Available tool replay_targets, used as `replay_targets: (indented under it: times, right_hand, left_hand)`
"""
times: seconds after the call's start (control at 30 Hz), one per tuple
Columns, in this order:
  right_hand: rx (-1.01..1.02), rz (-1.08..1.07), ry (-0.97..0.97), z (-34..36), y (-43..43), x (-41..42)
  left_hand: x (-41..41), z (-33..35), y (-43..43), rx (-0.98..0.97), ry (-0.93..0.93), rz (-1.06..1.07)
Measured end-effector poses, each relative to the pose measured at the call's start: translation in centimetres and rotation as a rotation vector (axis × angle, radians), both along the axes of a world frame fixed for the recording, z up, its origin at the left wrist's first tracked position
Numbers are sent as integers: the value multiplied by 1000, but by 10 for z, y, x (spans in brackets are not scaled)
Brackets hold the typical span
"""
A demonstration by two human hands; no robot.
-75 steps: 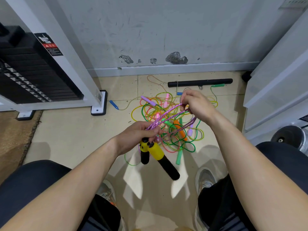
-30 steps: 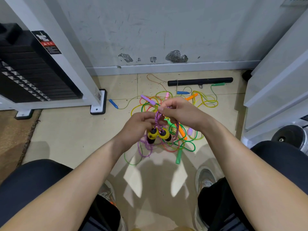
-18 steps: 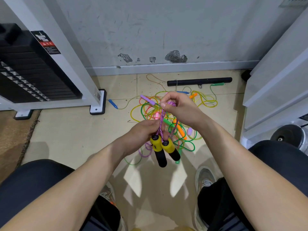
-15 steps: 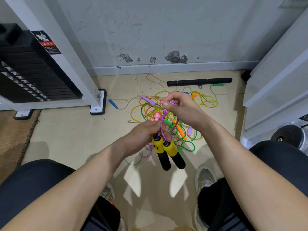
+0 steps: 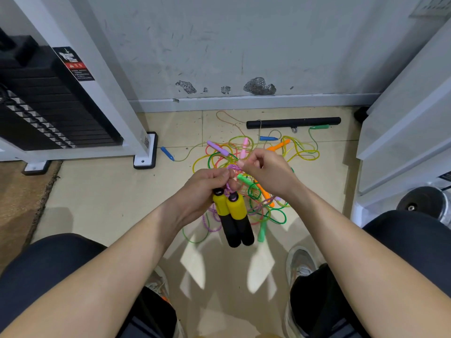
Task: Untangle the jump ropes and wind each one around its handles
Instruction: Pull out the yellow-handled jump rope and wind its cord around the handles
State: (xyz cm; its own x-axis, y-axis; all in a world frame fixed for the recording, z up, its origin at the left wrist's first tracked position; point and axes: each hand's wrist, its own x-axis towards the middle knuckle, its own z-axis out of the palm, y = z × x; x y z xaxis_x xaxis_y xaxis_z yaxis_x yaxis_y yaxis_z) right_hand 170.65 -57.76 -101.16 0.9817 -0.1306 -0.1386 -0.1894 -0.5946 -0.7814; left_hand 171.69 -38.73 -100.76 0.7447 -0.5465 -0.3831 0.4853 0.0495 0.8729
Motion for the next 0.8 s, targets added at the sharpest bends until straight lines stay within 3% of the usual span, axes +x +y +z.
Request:
replay_targets:
  times: [0.2,0.33,0.47,0.63,0.8]
  right_hand:
    - [176,73,105,5,27,-13]
    - [145,79,119,9,42,-19]
    - [604,-129,167,10,62,-25]
    - [788,-159,85,10,78,-27]
    - [771,-200,51,9,70,-24]
  left_hand:
    - [3,0,2,-49,74,303]
    - [4,-3,2,-17,69,471]
    - [6,2,-1,-38,80,555]
    - [2,10,-15,18,16,541]
    - [2,10,-22,13,-42,452]
